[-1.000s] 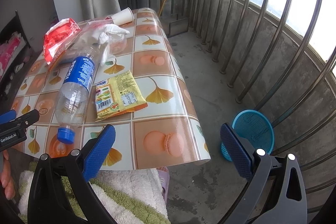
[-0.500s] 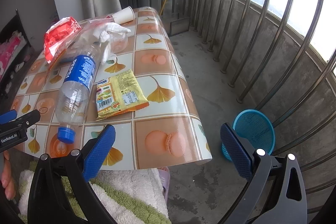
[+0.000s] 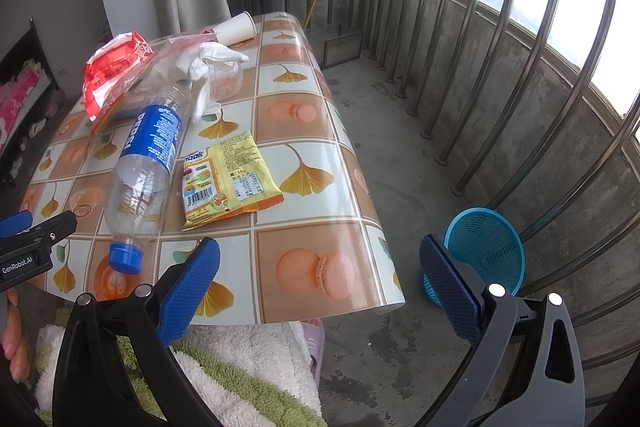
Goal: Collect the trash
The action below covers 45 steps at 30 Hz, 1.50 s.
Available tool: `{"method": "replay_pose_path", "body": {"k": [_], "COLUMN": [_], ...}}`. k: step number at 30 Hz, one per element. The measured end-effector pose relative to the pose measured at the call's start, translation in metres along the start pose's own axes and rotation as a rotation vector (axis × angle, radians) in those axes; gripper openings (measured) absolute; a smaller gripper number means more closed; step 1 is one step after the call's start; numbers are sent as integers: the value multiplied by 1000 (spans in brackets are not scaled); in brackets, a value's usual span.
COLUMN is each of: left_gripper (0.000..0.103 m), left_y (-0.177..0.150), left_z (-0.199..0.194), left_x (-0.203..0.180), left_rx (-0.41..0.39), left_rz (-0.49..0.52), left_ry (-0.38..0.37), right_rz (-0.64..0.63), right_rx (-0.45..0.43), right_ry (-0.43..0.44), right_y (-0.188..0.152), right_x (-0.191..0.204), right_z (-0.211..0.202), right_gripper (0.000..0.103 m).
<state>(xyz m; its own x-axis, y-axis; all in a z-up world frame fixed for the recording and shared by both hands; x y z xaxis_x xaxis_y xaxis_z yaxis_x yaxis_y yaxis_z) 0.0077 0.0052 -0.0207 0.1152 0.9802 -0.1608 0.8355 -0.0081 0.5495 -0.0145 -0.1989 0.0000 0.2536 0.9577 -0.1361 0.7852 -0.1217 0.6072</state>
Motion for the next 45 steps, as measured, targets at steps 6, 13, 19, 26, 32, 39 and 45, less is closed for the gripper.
{"method": "replay_pose_path", "body": {"k": [6,13,19,26,32,39,45], "left_gripper": [94,94,94,94,94,94,94], "left_y": [-2,-4,-5,-1,13,31,33], "left_z": [1,1,2,2,3,12,17], "left_x": [0,1,1,4,17,38,47], "left_rx": [2,5,11,15,-13,-65,-160], "left_rz": [0,0,0,-16,-33,-52,-66], "left_ry": [1,0,0,-6,-11,-72,-242], "right_rz": [0,1,2,17,59,152,217], "right_rx": [0,0,2,1,26,135,231], "right_ry": [0,1,3,20,97,233,316], "right_y": [0,0,0,2,12,17,18], "right_x": [0,1,1,4,7,4,5], "right_z": [0,1,1,6,19,53,81], "right_gripper": [97,97,97,97,97,93,80]}}
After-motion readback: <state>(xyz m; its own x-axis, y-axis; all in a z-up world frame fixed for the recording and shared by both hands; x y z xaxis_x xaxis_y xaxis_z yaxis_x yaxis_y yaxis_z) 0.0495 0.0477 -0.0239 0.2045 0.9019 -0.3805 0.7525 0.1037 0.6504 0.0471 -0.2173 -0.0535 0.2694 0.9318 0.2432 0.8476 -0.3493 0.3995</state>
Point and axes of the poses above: each gripper's, at about its wrist camera, not at the fingertips, and z roughly the way its jaws point, x to its left, y to its top, the point moved 1 cm from there along z, roughly the way its jaws point, and after that the axes turned 11 degrees about -y, right-handed, at the moved point
